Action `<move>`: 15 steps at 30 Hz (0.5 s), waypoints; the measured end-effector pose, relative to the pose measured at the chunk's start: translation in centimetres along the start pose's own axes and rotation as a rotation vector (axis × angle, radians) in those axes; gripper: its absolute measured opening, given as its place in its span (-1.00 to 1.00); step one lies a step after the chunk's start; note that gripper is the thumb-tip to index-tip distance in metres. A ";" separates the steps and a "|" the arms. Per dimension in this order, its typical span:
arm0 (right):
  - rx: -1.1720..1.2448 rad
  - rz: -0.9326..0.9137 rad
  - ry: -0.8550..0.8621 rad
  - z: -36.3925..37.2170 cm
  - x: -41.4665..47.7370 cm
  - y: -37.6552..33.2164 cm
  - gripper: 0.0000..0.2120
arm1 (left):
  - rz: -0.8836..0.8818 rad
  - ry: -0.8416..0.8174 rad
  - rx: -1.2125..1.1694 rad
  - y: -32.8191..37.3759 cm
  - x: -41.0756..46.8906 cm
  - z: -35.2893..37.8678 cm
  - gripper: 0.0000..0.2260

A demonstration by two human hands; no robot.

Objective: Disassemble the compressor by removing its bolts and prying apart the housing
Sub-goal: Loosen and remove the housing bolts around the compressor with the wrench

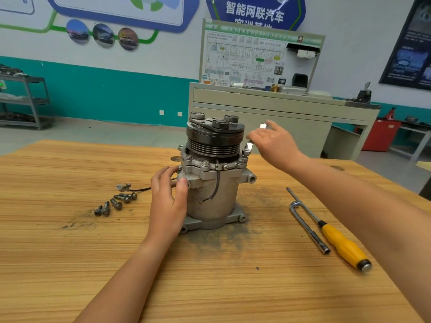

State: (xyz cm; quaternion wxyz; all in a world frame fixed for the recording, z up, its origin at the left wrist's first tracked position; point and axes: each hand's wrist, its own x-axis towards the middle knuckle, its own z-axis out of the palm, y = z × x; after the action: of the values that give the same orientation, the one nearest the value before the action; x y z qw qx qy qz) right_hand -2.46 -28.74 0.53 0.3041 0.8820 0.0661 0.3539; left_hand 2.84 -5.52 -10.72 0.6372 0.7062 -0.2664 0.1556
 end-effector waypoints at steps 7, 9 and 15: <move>0.263 0.407 0.056 -2.1 0.0 0.1 -0.72 | -0.005 0.000 0.005 -0.1 -0.1 -0.1 -0.68; 0.513 0.588 0.028 -4.4 -0.6 -0.6 -0.69 | 0.000 0.002 0.007 -0.1 -0.1 0.0 -0.69; 0.524 0.646 -0.510 -8.2 -2.7 -2.3 -0.77 | 0.005 0.003 0.006 -0.1 -0.1 0.1 -0.69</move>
State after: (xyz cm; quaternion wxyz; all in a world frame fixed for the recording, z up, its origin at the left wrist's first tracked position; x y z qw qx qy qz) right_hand -9.69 -23.74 2.19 -0.0470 0.9629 -0.2009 0.1741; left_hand 2.81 -5.58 -10.85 0.6353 0.7071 -0.2666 0.1590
